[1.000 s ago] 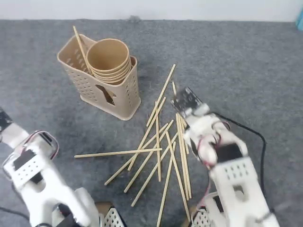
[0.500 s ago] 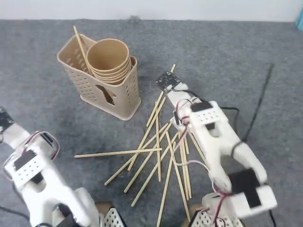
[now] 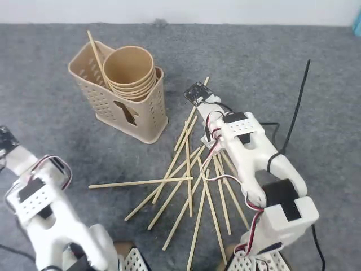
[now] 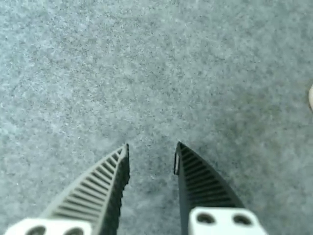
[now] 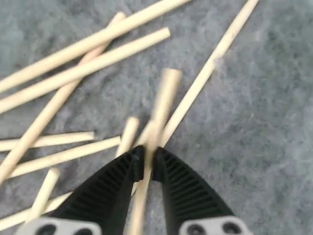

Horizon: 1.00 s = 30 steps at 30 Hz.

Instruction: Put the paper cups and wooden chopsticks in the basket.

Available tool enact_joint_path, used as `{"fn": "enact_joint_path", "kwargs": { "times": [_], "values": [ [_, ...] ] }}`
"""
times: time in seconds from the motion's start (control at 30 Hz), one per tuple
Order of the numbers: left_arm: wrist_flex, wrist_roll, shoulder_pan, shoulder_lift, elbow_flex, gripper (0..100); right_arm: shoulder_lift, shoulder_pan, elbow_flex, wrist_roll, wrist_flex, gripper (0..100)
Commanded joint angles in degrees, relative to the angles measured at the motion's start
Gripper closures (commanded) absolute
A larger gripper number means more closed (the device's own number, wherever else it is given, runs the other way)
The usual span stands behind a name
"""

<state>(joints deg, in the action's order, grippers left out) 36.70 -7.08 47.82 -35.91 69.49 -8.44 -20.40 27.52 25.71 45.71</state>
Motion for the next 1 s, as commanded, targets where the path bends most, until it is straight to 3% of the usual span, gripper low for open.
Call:
{"fn": "enact_joint_path", "kwargs": {
  "times": [0.0, 0.27, 0.5, 0.77, 0.97],
  "values": [
    [-1.23, 0.35, -0.53, -0.62, -0.22, 86, 4.79, 0.48, -4.48, -0.53, 4.97, 99.1],
    [-1.23, 0.35, -0.53, -0.62, -0.22, 86, 28.79, -1.54, -8.44, -0.53, 21.85, 99.1],
    [-1.23, 0.35, -0.62, -0.62, -0.22, 86, 50.15, -7.96, -9.67, -0.53, 24.04, 99.1],
    [-1.23, 0.35, -0.70, -0.62, -0.22, 86, 56.31, -14.20, -13.89, -0.70, 3.56, 99.1],
    [-1.23, 0.35, -0.70, -0.62, -0.13, 86, 51.21, -19.47, -17.58, -15.03, -10.51, 99.1]
  ]
}}
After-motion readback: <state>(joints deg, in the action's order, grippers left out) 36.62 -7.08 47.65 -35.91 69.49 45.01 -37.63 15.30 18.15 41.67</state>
